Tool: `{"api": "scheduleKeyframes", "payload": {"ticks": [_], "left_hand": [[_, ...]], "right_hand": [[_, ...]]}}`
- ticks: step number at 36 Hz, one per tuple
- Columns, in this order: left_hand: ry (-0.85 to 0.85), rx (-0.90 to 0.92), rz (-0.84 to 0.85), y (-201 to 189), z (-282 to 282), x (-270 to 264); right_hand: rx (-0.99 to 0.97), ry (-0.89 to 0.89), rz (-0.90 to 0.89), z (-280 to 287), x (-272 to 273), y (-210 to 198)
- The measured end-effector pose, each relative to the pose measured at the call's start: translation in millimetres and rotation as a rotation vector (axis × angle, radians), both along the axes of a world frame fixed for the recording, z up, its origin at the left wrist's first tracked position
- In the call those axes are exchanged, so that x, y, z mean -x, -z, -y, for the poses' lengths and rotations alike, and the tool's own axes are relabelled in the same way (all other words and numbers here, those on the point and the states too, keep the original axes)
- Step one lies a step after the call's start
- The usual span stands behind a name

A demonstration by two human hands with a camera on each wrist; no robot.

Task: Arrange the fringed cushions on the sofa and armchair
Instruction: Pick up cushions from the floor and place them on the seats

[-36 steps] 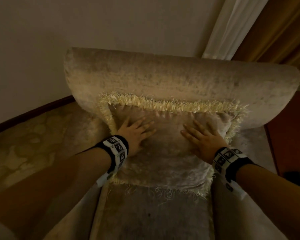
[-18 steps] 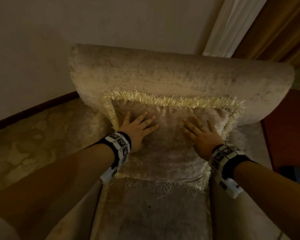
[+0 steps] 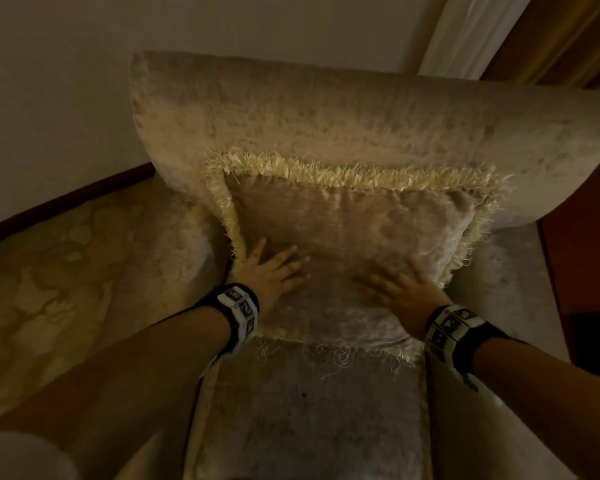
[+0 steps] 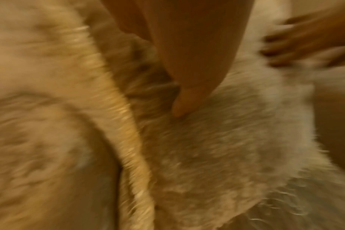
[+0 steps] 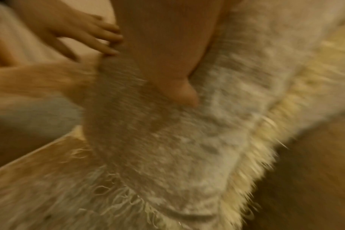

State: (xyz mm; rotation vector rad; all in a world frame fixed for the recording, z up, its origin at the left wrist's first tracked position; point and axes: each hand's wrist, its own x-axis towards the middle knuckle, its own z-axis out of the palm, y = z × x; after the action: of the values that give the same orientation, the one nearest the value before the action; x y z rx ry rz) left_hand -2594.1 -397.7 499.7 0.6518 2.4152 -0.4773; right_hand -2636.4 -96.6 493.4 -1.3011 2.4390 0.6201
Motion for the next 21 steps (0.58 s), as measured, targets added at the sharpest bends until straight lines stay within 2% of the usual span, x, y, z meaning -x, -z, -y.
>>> {"api": "scheduleKeyframes", "payload": {"ticks": [4, 11, 15, 18, 21], "left_hand": [[-0.121, 0.073, 0.061, 15.8, 6.6, 17.0], [-0.179, 0.057, 0.176, 7.4, -3.5, 26.9], [-0.19, -0.002, 0.186, -7.2, -0.4, 24.6], [-0.275, -0.075, 0.21, -19.2, 0.8, 24.9], [-0.366, -0.143, 0.213, -35.5, 2.2, 26.8]], "right_hand": [[-0.247, 0.226, 0.085, -1.2, 8.5, 6.4], [-0.232, 0.337, 0.196, 17.8, 6.9, -1.3], [-0.191, 0.421, 0.344, 26.8, 4.3, -14.5], [-0.143, 0.446, 0.408, 33.8, 6.2, -31.8], [-0.058, 0.439, 0.39, 41.8, 16.4, -56.8]]}}
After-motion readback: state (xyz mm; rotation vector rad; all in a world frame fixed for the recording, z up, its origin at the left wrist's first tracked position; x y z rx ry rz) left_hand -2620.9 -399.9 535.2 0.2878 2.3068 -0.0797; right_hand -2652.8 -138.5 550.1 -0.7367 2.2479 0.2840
